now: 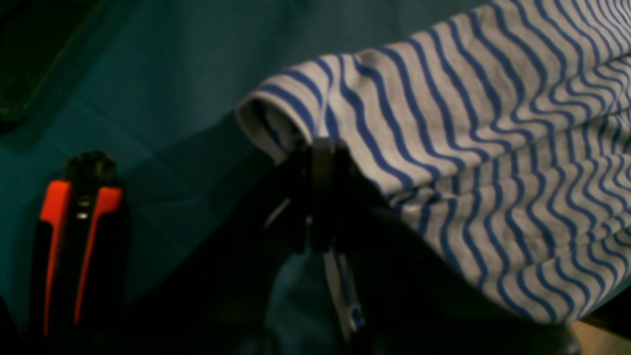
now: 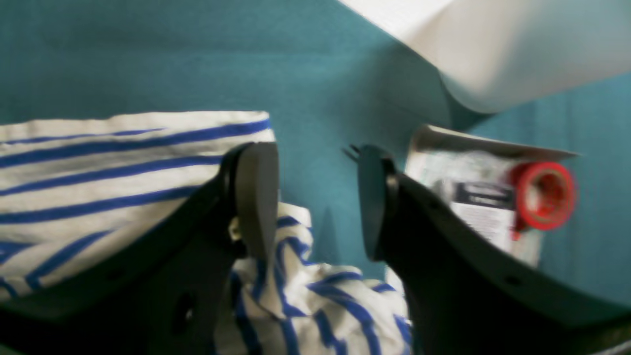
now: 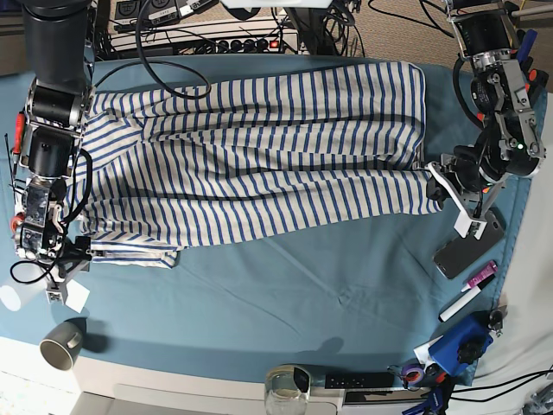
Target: Fold the T-shirt properly
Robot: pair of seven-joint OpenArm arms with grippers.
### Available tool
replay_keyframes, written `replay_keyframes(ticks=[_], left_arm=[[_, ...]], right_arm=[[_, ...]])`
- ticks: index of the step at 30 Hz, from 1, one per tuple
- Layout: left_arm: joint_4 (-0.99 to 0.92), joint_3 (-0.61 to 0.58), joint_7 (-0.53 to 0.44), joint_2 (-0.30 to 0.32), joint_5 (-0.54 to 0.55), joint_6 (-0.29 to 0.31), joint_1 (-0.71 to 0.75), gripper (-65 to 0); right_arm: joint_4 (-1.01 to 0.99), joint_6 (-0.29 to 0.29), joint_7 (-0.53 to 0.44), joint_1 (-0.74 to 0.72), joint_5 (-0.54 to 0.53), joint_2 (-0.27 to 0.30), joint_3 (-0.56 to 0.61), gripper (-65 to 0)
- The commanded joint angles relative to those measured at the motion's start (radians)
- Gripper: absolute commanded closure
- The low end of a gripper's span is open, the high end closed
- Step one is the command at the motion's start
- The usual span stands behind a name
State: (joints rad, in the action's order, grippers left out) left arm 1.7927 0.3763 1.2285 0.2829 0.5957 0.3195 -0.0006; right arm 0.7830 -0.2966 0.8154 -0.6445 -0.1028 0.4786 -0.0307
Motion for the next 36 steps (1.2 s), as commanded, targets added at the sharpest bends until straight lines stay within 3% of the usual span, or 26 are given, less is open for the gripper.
replay_keyframes(ticks=[1, 8, 19, 22, 28, 36], left_arm=[[0.018, 0.006, -0.017, 0.011, 0.011, 0.004, -0.016, 0.0], [0.018, 0.006, -0.017, 0.011, 0.012, 0.004, -0.016, 0.0], [0.018, 0.006, -0.017, 0.011, 0.042, 0.022, -0.016, 0.0], [0.018, 0.006, -0.017, 0.011, 0.042, 0.022, -0.016, 0.0], [0.018, 0.006, -0.017, 0.011, 0.041, 0.022, -0.016, 0.0], [0.018, 0.006, -0.017, 0.011, 0.041, 0.022, -0.016, 0.0]], right_arm=[[-0.008, 0.005, -0.029, -0.032, 0.006, 0.017, -0.003, -26.4], [-0.155, 0.004, -0.129, -0.034, 0.007, -0.012, -0.003, -26.4], [-0.175, -0.01, -0.122, -0.033, 0.018, -0.072, -0.003, -26.2], [-0.175, -0.01, -0.121, -0.033, 0.018, -0.071, -0.003, -20.9], [-0.175, -0.009, -0.116, -0.028, 0.018, -0.071, -0.003, -0.7], [-0.107, -0.008, -0.094, -0.037, 0.025, -0.045, -0.003, 0.0]])
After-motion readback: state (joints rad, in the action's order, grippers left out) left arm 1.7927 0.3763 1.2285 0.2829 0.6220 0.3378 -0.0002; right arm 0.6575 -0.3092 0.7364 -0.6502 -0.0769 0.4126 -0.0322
